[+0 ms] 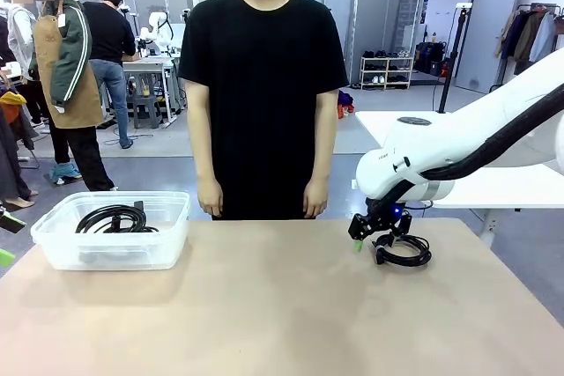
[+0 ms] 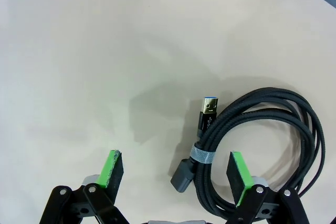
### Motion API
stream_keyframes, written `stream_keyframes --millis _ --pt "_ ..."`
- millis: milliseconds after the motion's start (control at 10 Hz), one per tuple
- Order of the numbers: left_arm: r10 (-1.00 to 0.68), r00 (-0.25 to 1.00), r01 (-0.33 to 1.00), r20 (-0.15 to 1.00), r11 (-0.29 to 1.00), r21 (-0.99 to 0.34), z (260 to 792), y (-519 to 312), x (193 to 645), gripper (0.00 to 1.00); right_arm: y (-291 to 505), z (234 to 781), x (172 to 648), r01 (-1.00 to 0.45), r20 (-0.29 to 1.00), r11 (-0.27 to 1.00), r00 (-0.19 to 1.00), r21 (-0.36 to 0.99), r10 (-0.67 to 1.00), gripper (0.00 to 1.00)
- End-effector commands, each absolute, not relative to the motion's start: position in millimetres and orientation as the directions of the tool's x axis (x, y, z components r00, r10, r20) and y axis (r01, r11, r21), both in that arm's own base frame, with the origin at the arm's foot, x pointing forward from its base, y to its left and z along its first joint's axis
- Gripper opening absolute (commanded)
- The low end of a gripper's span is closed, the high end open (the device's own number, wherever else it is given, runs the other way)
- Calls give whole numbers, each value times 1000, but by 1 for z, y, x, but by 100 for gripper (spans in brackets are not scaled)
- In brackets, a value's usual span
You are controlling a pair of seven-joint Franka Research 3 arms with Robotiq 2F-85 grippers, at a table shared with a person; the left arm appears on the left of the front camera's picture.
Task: Organize and store the cables.
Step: Place the USB Extension Cable into the Organizing box.
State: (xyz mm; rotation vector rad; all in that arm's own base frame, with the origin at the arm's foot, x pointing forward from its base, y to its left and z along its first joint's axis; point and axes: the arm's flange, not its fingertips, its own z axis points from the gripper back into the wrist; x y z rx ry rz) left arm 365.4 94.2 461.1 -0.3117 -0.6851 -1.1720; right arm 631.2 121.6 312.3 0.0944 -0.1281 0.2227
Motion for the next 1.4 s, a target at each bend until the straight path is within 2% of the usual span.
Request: stream_keyframes --millis 0,100,200,300,400,500,700,800,900,1300 --pt "-736 229 914 637 387 118 463 93 365 100 128 313 639 -190 114 980 976 54 183 100" --pt "-736 229 914 637 387 118 463 93 365 100 128 309 642 -186 106 981 978 55 179 100" --pt "-736 229 914 637 387 118 463 93 365 100 129 308 642 -187 97 981 979 50 182 78" --pt "-736 229 914 637 387 118 463 93 365 100 129 308 643 -183 92 982 980 48 178 40" --pt "-736 229 914 637 387 118 463 93 365 100 131 308 643 -178 87 983 981 49 173 18" --pt "-736 229 914 637 387 118 463 93 365 100 133 307 644 -178 82 983 981 45 174 0" --pt "-736 229 914 637 387 118 463 93 365 100 138 308 644 -185 77 983 980 13 184 0" --pt "-736 229 914 637 387 118 463 93 365 100 139 309 644 -186 78 983 980 7 184 3" --pt "-736 229 914 637 387 118 463 93 365 100 141 309 644 -185 79 983 980 3 185 0" --pt "-736 229 914 637 387 118 463 93 365 100 160 338 636 -212 86 976 973 -43 215 0"
